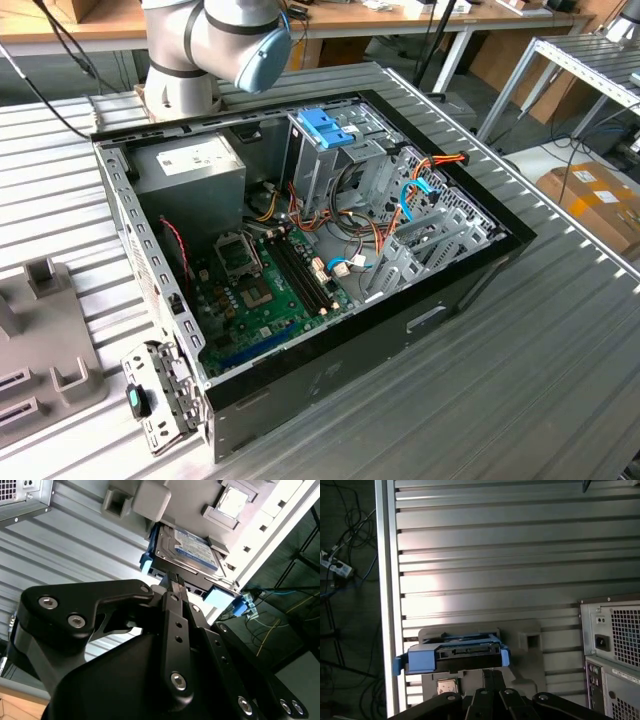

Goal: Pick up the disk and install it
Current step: 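Reach for the disk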

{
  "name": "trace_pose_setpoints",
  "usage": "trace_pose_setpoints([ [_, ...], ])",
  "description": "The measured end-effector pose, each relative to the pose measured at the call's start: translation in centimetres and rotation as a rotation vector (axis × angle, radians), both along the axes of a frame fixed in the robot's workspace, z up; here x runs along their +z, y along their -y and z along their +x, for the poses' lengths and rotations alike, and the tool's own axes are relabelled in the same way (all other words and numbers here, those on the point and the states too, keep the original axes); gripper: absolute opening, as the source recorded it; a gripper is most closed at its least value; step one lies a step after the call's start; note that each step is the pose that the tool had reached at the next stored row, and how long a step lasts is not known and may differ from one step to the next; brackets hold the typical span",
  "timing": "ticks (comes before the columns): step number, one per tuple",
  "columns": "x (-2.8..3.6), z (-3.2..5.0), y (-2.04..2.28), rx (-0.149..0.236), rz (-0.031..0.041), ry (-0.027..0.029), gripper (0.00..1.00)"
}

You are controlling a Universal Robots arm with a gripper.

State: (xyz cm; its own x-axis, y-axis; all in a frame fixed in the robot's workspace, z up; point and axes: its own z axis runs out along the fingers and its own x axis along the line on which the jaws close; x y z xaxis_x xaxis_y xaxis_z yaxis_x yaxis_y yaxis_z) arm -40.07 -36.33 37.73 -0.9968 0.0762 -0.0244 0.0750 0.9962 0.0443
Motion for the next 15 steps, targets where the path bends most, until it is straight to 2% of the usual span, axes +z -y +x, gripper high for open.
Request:
trace_pose_setpoints([
  [6,-0.09,-1.58,0.00,0.000,0.0000,0.0000,0.11],
  [12,-0.16,-2.35,0.00,0.000,0.0000,0.0000,0.11],
  [15,-0.15,-2.37,0.00,0.000,0.0000,0.0000,0.11],
])
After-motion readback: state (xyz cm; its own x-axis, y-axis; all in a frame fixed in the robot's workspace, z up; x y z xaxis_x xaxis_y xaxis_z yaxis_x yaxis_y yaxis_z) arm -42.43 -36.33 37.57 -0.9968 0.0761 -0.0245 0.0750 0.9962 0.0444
